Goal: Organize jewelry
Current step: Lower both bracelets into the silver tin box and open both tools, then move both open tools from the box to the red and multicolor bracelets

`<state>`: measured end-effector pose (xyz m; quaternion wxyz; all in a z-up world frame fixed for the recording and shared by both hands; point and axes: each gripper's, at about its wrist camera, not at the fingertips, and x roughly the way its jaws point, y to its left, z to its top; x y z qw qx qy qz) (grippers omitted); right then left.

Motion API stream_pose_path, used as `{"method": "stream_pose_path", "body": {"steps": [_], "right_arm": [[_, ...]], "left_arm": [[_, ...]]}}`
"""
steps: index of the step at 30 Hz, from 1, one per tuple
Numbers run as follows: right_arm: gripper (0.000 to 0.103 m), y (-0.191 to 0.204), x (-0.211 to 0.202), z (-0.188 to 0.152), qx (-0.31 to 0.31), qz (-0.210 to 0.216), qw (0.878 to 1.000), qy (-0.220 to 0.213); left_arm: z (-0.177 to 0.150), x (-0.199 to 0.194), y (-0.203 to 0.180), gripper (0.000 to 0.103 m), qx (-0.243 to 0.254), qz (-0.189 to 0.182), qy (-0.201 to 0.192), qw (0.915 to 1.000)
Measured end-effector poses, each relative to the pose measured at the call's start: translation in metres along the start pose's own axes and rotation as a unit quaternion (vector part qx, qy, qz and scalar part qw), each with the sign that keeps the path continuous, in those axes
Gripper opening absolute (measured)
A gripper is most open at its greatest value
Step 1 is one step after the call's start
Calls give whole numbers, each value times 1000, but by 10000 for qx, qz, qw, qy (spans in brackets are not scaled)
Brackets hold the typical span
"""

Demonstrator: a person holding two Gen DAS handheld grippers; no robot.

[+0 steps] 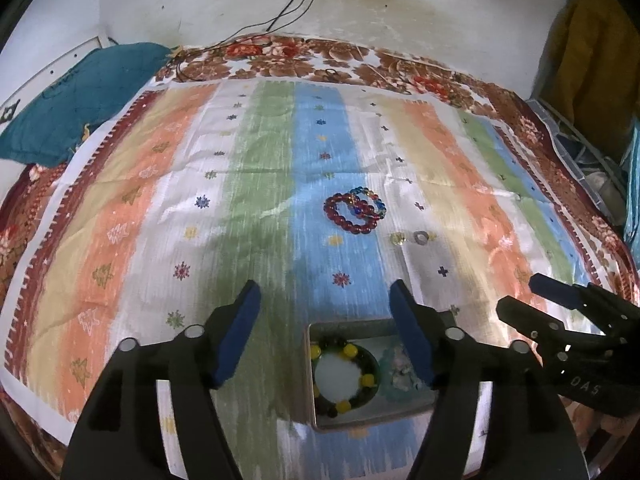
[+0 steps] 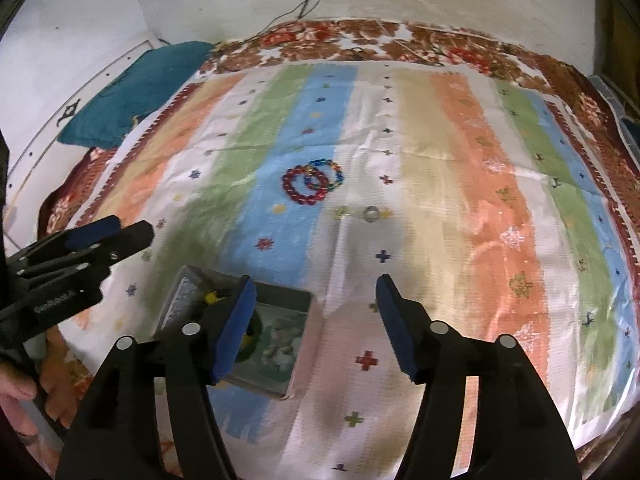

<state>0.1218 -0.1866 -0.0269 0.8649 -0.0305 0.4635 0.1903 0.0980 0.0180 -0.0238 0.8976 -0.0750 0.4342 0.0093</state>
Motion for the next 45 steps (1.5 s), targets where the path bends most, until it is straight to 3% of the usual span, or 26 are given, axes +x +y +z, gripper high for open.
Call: {"method": "stream_pose_path", "body": {"steps": [7,9,12,15,17,31,45], "right_arm": [[75,-15,15,9,103,1,9999,135],[83,-15,18,12,66,-56,9999,127],[86,-14,24,16,17,-131,9998,135],[93,-17,34,20,69,-229,9994,234],[93,-19,39,22,67,-255,9993,269],[97,-47,62,39,402,-267,9984,296],[97,-54,85,51,411,-317,9975,486]], "left_arm": [[12,16,-3,78,184,7,47,9998],[17,22,-1,79,144,-22,105,9998],[25,32,3,84,22,-69,141,9999],[33,40,-1,90,196,107,94,9997],[38,48,-6,92,332,199,87,9992],[62,90,-8,96,201,-89,353,9991],[80,119,-30,95,407,-14,451,9982]]}}
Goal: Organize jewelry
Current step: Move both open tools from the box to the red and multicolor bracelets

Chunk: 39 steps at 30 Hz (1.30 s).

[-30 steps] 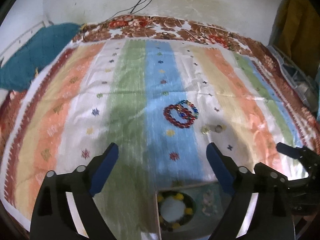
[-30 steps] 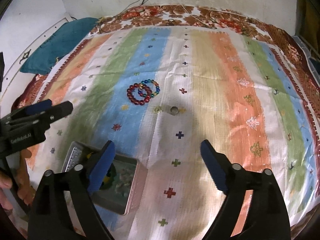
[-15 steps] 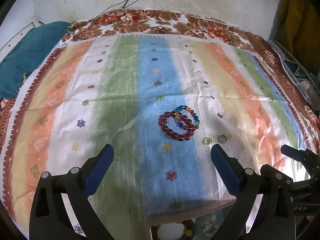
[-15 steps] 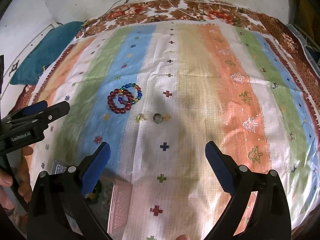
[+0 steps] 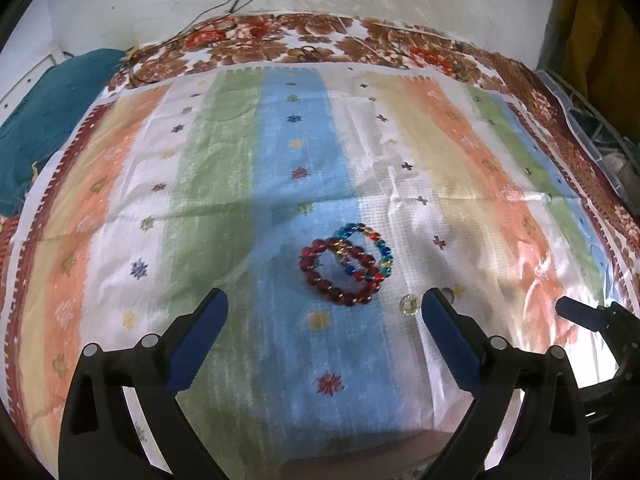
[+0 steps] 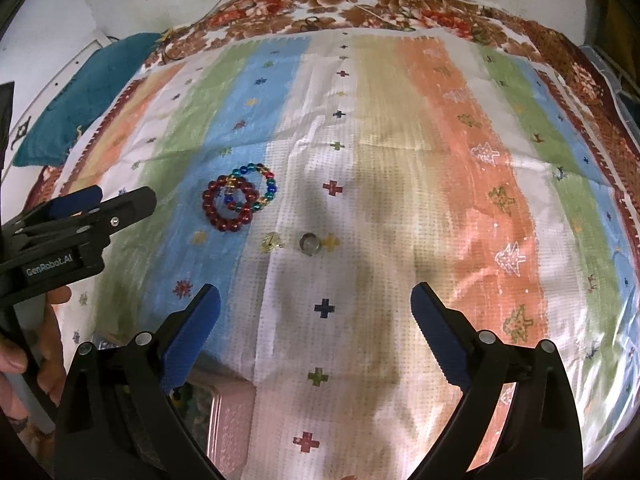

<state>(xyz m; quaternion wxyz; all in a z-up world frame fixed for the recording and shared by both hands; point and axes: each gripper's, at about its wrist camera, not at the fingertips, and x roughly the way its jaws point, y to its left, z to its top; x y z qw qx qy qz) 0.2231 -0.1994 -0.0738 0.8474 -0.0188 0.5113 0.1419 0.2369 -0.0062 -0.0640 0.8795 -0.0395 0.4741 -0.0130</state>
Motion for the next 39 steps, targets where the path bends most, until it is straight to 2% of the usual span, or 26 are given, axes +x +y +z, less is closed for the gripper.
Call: {"method": "stream_pose_path", "body": {"steps": [12,32,39], "right_arm": [[97,-1,12,7,-55,107,9999,29],[97,3,52,17,-233,-102,9992,296],[97,6,63,21,-362,-176,9986,352]], "left_arm": [[17,26,-1,95,97,58,140,9998],[39,83,-13,95,591,318,451,9967],[46,102,-6,95,518,197,572,9968]]}}
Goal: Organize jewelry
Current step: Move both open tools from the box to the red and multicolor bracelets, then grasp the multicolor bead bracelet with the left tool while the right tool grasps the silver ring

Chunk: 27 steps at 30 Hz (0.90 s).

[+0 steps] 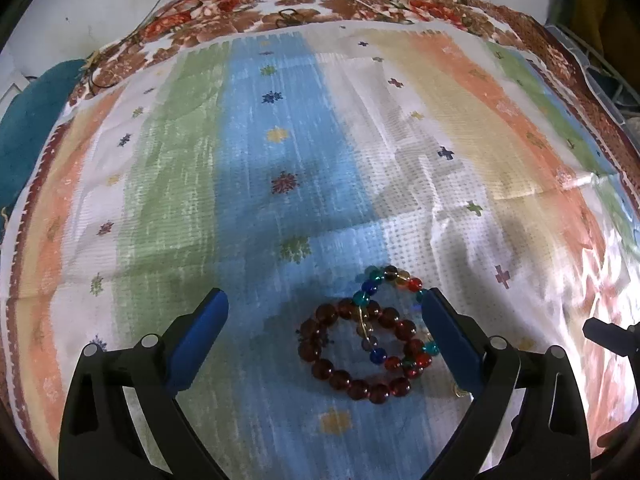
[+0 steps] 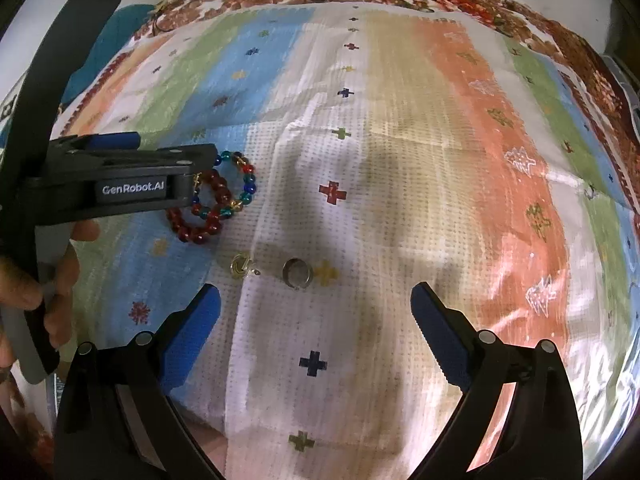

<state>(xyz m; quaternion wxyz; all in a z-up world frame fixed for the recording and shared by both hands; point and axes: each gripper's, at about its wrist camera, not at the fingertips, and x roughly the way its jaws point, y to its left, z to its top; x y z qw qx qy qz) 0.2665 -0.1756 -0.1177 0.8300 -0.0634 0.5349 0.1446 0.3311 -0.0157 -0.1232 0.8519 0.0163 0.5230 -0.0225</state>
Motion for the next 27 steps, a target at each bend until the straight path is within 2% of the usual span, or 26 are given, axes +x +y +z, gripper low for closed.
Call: {"method": "stream_pose_path", "body": {"steps": [5,7,8,9,10,12,16,18,21,27], "right_arm": [[96,-3,7,3,-24,-2,10000,37],[90,-3,11,3,-22,59,9999,108],[77,-3,14,2,-48,50,9998,165],[69,-3,17,2,-35,30,9998,205],[69,-3,19,2,-10,50,9997,228],[69,-5,22,1,56,150,9995,273],[68,-8,25,3,93,148,9995,244],[60,-10,29,3,99,132,9995,274],[58,-11,33,5,102,125,9995,270],[47,-9,36,9,-25,-19,9997,241]], "left_arm": [[1,7,-10,95,139,-70,60,9999],[1,12,-13,95,245,5,92,9997],[1,14,-14,95,288,62,116,9995],[1,16,-14,95,327,134,137,9993],[1,19,-14,94,401,232,169,9988],[2,22,-13,94,442,174,196,9987],[1,35,-11,86,416,172,289,9986],[1,37,-11,86,390,139,270,9988],[1,37,-13,81,429,101,250,9987],[1,35,-16,57,480,25,203,9986]]}}
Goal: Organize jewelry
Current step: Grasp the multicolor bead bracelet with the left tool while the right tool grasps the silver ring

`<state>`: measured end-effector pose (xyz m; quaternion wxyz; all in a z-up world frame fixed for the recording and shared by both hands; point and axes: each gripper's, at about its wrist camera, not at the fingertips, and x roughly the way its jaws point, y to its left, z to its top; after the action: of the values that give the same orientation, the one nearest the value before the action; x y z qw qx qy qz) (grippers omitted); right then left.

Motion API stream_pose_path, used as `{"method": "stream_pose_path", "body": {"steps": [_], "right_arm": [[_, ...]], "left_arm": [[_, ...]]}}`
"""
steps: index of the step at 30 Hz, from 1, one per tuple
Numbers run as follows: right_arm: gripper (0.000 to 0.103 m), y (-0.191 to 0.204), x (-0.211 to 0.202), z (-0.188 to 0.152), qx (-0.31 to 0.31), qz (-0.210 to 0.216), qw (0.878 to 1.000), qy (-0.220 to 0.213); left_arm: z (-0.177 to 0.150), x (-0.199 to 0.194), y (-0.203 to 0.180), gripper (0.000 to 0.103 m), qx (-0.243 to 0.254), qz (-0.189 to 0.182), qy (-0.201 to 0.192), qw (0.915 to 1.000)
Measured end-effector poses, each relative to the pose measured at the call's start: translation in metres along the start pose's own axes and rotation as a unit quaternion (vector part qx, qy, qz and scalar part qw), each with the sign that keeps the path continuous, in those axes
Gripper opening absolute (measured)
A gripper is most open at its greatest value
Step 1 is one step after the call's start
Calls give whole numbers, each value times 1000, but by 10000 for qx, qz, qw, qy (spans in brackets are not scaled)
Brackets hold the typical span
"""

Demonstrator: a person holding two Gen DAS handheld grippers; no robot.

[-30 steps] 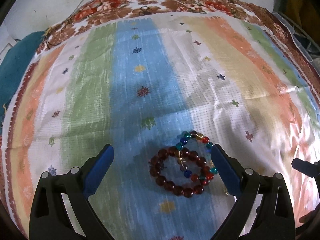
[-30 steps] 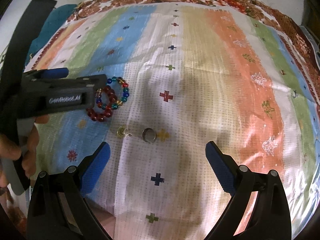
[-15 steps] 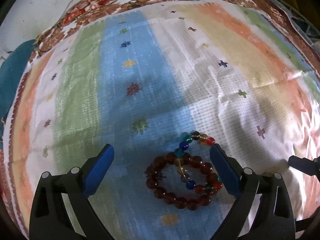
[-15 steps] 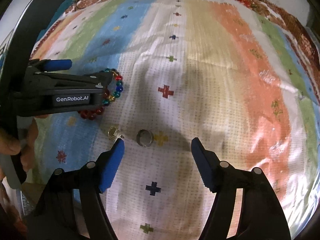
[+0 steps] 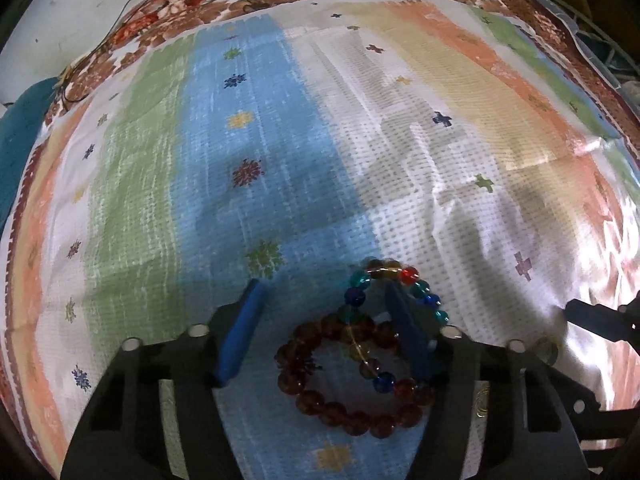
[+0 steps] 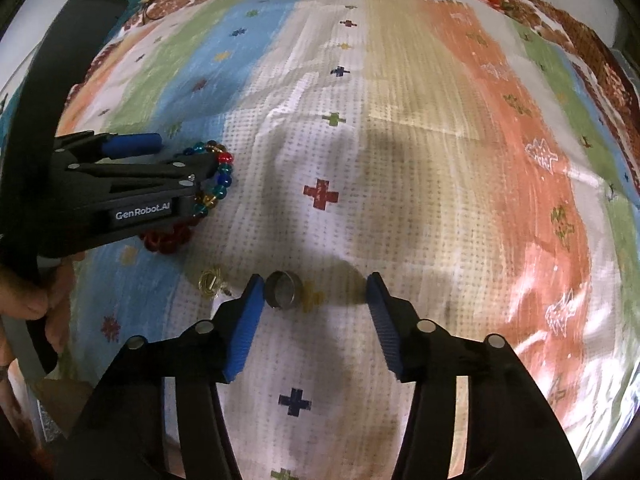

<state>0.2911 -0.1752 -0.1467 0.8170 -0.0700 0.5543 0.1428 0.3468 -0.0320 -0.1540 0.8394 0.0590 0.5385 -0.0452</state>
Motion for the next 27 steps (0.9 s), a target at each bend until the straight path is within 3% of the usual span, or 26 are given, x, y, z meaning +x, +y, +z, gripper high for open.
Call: {"method": "stream_pose_path", "body": {"steps": [4,6,7,15,27], "right_arm": [[32,-1,-1,1,-50,-23,10000,-13],[25,-2,-1,1,-20,0,10000,0],[23,-3,-2,1,-15,14,10000,-4],[20,-2,-7,1,-3,25,10000,-74],[20,3,-40,-3,4,177,9992,-353]], "left_arm": [[0,-1,2,37,-17,-13,-29,10000],[-1,-1,3,13,-33,43,-47,10000],[0,-1,5,9,-66,112,-28,9999],[0,-12,5,9,-45,44,-65,10000],[-9,-67,13,9,-167,-134,-390,9990]]}}
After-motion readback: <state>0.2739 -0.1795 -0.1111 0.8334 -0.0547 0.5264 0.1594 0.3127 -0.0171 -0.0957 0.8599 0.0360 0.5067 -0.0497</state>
